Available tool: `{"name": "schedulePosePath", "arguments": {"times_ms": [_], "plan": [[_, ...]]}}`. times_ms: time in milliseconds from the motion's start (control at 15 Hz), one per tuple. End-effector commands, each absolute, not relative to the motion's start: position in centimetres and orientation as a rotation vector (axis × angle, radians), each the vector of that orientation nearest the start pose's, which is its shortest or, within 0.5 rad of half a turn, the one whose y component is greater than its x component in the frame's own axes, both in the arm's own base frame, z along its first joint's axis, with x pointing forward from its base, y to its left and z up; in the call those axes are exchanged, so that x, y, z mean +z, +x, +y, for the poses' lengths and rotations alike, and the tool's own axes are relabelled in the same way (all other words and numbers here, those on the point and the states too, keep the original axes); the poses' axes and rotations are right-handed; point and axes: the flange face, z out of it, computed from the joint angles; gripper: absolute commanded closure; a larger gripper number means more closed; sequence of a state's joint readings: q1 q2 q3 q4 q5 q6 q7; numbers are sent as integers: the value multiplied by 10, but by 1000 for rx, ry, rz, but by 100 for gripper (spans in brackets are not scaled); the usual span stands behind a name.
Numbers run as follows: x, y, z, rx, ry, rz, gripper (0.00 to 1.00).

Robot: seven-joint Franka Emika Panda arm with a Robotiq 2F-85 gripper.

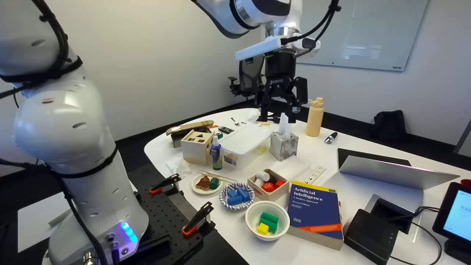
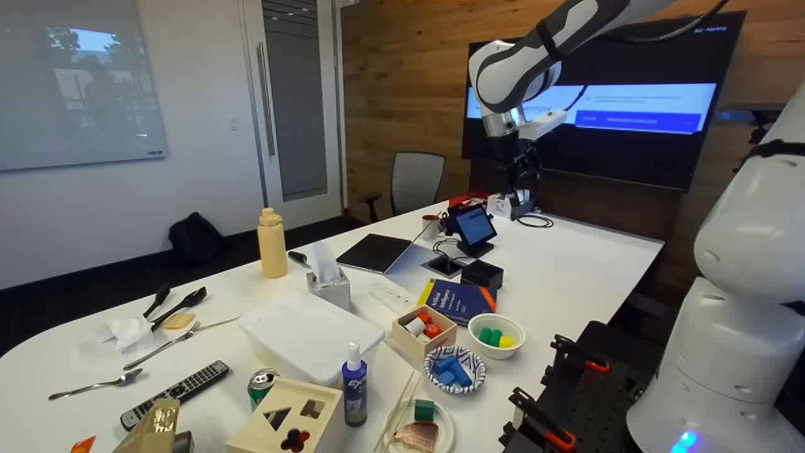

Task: Use the white napkin to wipe the blue book.

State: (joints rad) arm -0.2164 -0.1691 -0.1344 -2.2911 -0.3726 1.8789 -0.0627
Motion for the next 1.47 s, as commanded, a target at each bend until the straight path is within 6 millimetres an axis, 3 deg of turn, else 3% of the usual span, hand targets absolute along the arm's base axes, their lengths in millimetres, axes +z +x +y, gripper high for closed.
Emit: {"name": "schedulePosePath", "arguments": {"times_ms": [0, 133, 267, 600, 933, 1133, 1400], "plan": [[406, 423, -185, 512, -3356, 211, 0], [395, 443, -159, 453, -3352, 149, 0], [378, 462, -119, 391, -3352, 101, 0], [319, 488, 21, 273, -3325, -115, 0], [242, 471, 164, 377, -3179, -265, 0], [197, 443, 244, 479, -3134, -318, 0], [143, 425, 302, 495, -3115, -439, 0]]}}
